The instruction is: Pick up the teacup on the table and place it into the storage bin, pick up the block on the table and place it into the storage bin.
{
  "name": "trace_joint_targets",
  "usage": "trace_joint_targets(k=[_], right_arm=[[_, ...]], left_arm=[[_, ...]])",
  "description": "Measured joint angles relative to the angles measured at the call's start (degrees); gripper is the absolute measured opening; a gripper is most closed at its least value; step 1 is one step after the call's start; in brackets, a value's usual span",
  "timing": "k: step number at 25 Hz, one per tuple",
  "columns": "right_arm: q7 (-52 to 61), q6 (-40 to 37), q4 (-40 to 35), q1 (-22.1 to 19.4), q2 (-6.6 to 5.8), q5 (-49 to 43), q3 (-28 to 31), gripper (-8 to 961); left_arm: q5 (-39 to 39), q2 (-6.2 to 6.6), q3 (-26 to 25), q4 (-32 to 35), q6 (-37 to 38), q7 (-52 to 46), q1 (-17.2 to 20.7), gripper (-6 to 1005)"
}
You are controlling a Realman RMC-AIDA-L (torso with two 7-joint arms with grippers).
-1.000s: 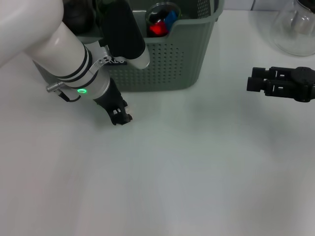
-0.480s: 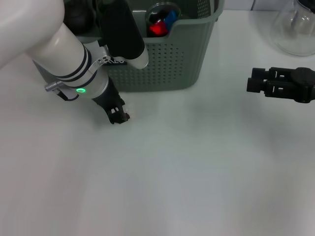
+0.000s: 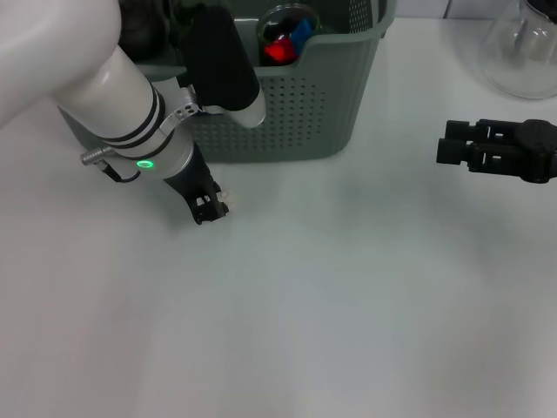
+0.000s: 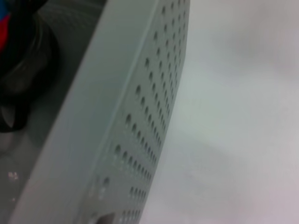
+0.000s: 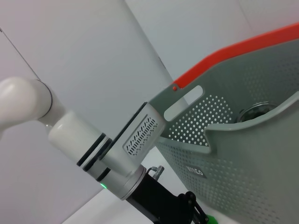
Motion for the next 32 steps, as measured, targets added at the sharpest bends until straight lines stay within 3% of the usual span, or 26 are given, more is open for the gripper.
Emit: trace_joint_targets(k=[11,20,24,27,32], right_arm=[[-0.41,-0.12,-0.18,-0.49,0.0,0.0,0.56,701],[-0.72,-0.69,-0.19,-0.65,-0.23,0.0,0.66,701],[-0.71,-1.26,-0.18,-0.63,-0.55,0.0,0.68,701],[-0.71,-1.46,-0.18,-0.63,-0.65,0.0,0.99,701],[-0.71,-1.89,-0.19,-0.63,-0.7,0.0,1.43,701]], left_arm=[[0.97,0.01,1.4,1.44,1.77,-2.95,0.15,251],[-2.86,-0.17,-1.28,12.9,10.8,-3.47,4.59,200],[-11.05,-0.01,-8.46,17.65,19.2,-2.62,6.87,197],[-21.63,0.26,-18.58,19.32,28.78,0.54,7.2,196],[-38.53,1.9,-38.06,17.5,40.64,3.08,2.28,196]])
